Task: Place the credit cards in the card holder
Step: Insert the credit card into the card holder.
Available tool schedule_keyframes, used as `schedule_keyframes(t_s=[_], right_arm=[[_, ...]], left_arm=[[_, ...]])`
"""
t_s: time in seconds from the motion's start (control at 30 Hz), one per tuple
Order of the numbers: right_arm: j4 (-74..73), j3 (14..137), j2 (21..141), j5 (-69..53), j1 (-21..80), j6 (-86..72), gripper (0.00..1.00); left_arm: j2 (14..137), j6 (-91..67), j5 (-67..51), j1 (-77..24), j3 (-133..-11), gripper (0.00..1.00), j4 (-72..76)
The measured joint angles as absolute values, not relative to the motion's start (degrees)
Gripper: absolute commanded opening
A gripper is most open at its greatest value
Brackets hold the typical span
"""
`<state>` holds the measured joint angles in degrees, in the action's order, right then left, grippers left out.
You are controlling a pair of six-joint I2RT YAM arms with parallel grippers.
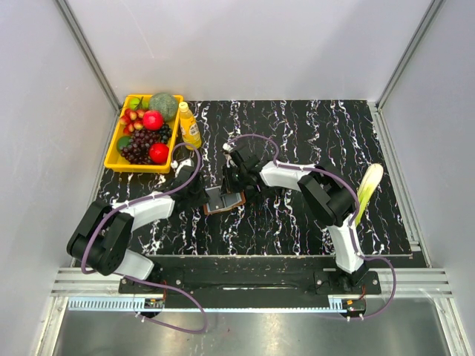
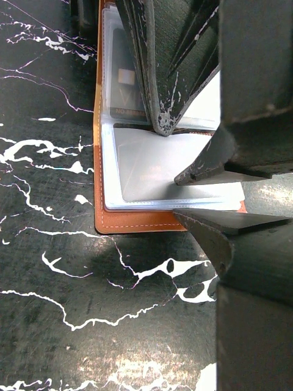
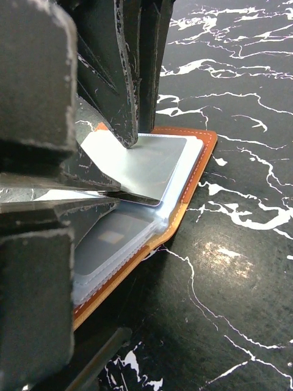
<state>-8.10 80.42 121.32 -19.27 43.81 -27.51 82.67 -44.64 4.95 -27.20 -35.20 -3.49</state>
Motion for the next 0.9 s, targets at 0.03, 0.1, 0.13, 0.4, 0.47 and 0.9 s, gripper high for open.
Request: schedule_keyframes(t_s=[0.03,0.1,0.13,0.4,0.47,0.9], right_arm=[[-8.2,80.4,121.3,-19.1,43.8,-27.6,0.14],[-8.3,80.4,121.3,-18.9,43.9,-27.7,0.22],[-8.4,80.4,121.3,-18.7,43.9,-27.7,0.22],[-14.6,80.5,117.5,-17.0,46.6,-24.4,0.41],[-15.9,80.5,115.3,-16.2,47.0,-23.6,0.43],[-16.1,68.6,97.8,-10.1,47.1,-25.7,0.33]], left_arm=[[82.7,-44.6,5.0,-27.2,-35.2,0.27,-3.5],[82.6,-44.6,5.0,-27.2,-35.2,0.27,-3.6],[82.5,-44.6,5.1,-27.2,-35.2,0.28,-3.7],[75.8,-44.6,7.0,-27.1,-33.8,0.33,-6.6],[73.8,-44.5,7.7,-26.9,-33.7,0.34,-7.3],[68.4,-44.1,9.2,-26.5,-32.2,0.36,-10.0]])
